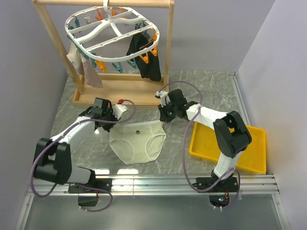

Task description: Clip the underwear to the hanger

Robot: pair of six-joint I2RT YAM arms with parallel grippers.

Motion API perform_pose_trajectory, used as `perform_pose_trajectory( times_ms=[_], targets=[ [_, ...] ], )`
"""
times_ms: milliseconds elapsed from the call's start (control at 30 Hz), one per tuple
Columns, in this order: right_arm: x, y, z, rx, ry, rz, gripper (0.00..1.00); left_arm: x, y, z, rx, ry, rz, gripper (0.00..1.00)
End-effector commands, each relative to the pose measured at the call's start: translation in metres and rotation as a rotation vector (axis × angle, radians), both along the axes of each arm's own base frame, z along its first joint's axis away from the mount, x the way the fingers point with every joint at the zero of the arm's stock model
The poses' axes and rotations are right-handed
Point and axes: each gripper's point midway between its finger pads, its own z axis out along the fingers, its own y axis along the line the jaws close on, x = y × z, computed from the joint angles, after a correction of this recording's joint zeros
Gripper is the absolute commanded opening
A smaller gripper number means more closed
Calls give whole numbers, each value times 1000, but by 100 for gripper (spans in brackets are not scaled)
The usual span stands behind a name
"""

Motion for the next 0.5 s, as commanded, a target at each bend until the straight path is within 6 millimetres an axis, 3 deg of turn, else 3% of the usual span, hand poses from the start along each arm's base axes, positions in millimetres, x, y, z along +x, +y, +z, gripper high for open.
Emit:
perform_pose_trajectory(
  times_ms=[0,133,167,200,233,300,333,400,433,467],
  targets=[
    [44,9,19,41,-96,-83,0,37,9,5,-7,-109,48,1],
    [59,9,14,35,-90,-149,0,51,4,-2,-42,-112,54,2],
    [60,9,11,36,-80,-161,2,56,2,1,-50,-122,52,7],
    [63,7,12,33,-82,-174,24,59,1,2,-61,-123,66,11],
    [64,6,15,40,-78,-187,33,63,0,5,-68,-122,72,20],
    [63,2,22,48,-81,-196,47,61,-3,9,-82,-113,58,29],
    [64,-1,35,61,-103,-203,51,56,-3,14,-87,-119,53,40],
    [62,-7,49,75,-115,-210,61,48,-7,23,-109,-136,13,51],
    [61,-9,57,85,-123,-206,63,38,-7,32,-120,-156,-7,60],
    [61,-10,77,107,-155,-206,64,32,-10,37,-134,-160,-33,62]
  ],
)
